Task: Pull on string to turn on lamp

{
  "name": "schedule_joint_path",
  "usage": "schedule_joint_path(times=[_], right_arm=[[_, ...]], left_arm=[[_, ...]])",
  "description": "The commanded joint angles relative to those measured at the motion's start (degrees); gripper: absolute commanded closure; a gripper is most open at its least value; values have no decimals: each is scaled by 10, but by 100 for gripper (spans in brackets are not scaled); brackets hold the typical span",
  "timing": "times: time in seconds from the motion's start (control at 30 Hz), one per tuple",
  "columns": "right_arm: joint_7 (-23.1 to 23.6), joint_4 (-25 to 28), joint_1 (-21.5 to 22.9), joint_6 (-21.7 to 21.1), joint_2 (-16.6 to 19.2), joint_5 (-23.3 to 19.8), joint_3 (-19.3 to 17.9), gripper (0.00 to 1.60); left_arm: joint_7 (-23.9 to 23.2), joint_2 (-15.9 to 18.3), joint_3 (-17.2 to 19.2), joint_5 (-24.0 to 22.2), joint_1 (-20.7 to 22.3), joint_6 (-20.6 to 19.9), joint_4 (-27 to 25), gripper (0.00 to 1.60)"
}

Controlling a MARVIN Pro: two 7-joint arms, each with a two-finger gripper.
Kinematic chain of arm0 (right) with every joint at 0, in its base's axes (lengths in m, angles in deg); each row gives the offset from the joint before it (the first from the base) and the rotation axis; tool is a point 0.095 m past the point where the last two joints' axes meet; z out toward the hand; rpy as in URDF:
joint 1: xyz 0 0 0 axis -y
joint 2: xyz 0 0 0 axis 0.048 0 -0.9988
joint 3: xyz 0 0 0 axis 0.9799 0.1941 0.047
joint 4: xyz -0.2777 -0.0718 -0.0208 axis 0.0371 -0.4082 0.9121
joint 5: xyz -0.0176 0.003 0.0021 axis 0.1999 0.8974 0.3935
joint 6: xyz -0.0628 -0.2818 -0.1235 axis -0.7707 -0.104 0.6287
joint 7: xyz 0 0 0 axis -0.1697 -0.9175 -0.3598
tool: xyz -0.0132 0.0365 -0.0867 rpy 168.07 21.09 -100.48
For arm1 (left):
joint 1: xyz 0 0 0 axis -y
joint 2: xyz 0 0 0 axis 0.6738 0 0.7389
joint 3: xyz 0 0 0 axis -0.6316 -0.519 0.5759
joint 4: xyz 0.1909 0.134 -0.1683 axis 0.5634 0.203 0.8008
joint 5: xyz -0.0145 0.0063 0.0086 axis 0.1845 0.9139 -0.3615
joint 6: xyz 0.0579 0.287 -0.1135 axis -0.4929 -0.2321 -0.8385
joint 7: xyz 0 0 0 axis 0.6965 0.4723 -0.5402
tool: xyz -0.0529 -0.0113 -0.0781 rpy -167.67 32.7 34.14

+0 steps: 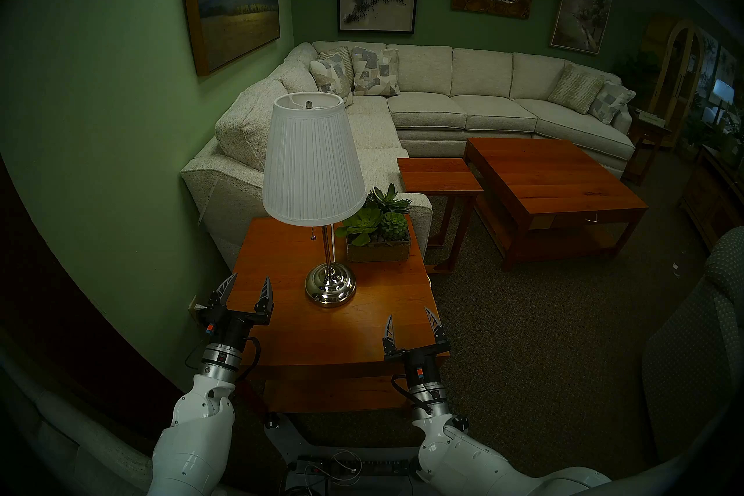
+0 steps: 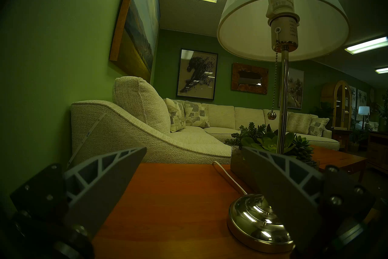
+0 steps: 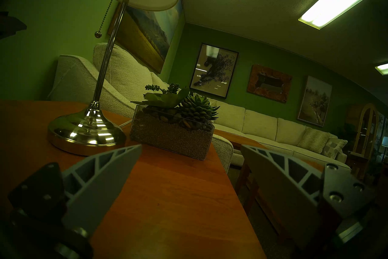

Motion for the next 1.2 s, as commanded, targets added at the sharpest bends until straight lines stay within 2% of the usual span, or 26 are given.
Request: schedule_joint_path(times=[0.0, 0.1, 0.27, 0.57, 0.9, 1.17], right_arm=[[-5, 11, 8, -2, -3, 2, -2, 0], [-4, 9, 9, -1, -3, 1, -2, 0], [-4, 8, 9, 0, -3, 1, -3, 0], [-4, 7, 10, 1, -4, 1, -4, 0], [-4, 9, 9, 0, -4, 3, -5, 0], [-4, 8, 9, 0, -5, 4, -6, 0]], left_arm=[[4, -1, -1, 3, 4, -2, -26, 0], [-7, -6, -8, -2, -4, -1, -59, 0], [-19, -11, -15, -12, 8, 13, -88, 0], [-20, -14, -25, -14, 0, -7, -151, 0], [19, -25, -30, 28, -29, -65, -214, 0], [59, -51, -39, 70, -17, -69, -213, 0]])
